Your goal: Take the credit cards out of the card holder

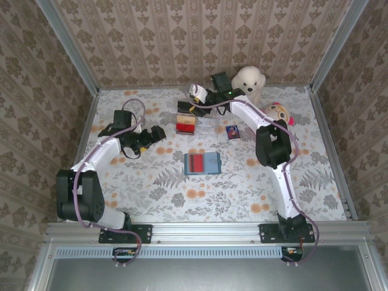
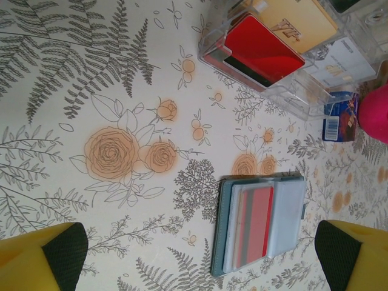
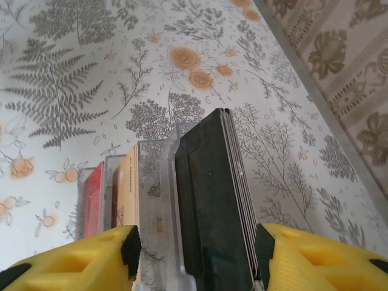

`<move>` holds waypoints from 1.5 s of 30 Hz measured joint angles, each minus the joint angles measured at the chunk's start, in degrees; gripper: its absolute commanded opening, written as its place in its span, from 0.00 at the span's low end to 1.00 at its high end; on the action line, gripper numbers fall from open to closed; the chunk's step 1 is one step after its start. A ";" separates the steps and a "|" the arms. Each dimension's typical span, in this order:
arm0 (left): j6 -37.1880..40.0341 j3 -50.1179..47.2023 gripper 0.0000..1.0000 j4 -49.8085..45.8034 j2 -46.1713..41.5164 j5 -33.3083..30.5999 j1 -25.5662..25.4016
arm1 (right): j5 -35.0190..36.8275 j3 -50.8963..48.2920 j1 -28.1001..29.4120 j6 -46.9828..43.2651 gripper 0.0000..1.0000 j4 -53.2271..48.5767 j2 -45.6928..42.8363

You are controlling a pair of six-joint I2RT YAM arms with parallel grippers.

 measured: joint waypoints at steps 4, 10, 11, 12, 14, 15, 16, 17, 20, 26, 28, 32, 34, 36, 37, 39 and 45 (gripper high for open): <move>0.02 0.00 1.00 0.00 0.00 -0.28 -1.46 | 2.08 -5.11 0.09 6.60 0.62 1.57 -6.10; 0.00 0.00 1.00 0.00 0.00 -1.14 -4.63 | 6.56 -16.68 0.52 19.04 0.63 5.40 -17.92; 0.00 0.00 1.00 -0.02 -0.02 -1.33 -5.42 | 7.65 -18.95 0.59 21.68 0.64 5.66 -20.13; -0.02 0.00 1.00 0.00 -0.02 -1.42 -6.03 | 8.24 -20.68 0.68 23.69 0.64 5.79 -21.79; -0.17 0.00 1.00 0.00 -0.04 -1.75 -7.78 | 9.46 -25.55 0.76 29.00 0.65 6.14 -26.14; -0.24 0.00 1.00 -0.02 -0.09 -1.90 -8.55 | 9.62 -27.61 0.83 30.97 0.65 6.14 -27.91; -0.48 0.00 1.00 0.00 -0.15 -2.16 -9.62 | 9.94 -30.01 0.85 33.62 0.65 6.05 -30.03; -0.66 0.00 1.00 0.02 -0.24 -2.38 -10.73 | 10.45 -32.06 0.96 35.98 0.65 5.75 -31.87; -1.64 -0.02 0.99 0.07 -0.35 -2.80 -14.25 | 11.98 -38.25 1.40 42.86 0.65 5.70 -36.83; -5.44 -0.76 0.87 2.45 0.33 -2.82 -21.14 | 15.32 -53.62 3.15 56.89 0.65 6.99 -46.88; -6.95 -0.76 0.80 3.54 1.44 -2.84 -22.88 | 15.78 -56.94 3.74 61.26 0.64 6.93 -48.74; -10.84 -1.38 0.73 5.64 2.99 -6.45 -24.09 | 16.31 -60.46 5.84 69.22 0.64 7.21 -49.68; -12.74 -1.95 0.70 6.29 2.99 -8.66 -24.28 | 16.63 -62.23 7.98 72.50 0.63 8.22 -49.66; -14.29 -2.25 0.64 6.78 2.99 -10.10 -24.37 | 16.61 -64.08 9.92 75.82 0.61 9.66 -49.53; -15.23 -2.27 0.58 7.08 2.99 -10.64 -24.46 | 16.48 -64.87 10.80 77.64 0.57 10.64 -49.00; -16.55 -2.36 0.49 7.89 3.04 -11.23 -24.72 | 15.63 -65.51 11.93 80.54 0.52 12.79 -46.97; -18.29 -2.34 0.35 9.77 8.11 -9.01 -25.42 | 14.25 -65.51 13.03 85.50 0.29 15.87 -39.76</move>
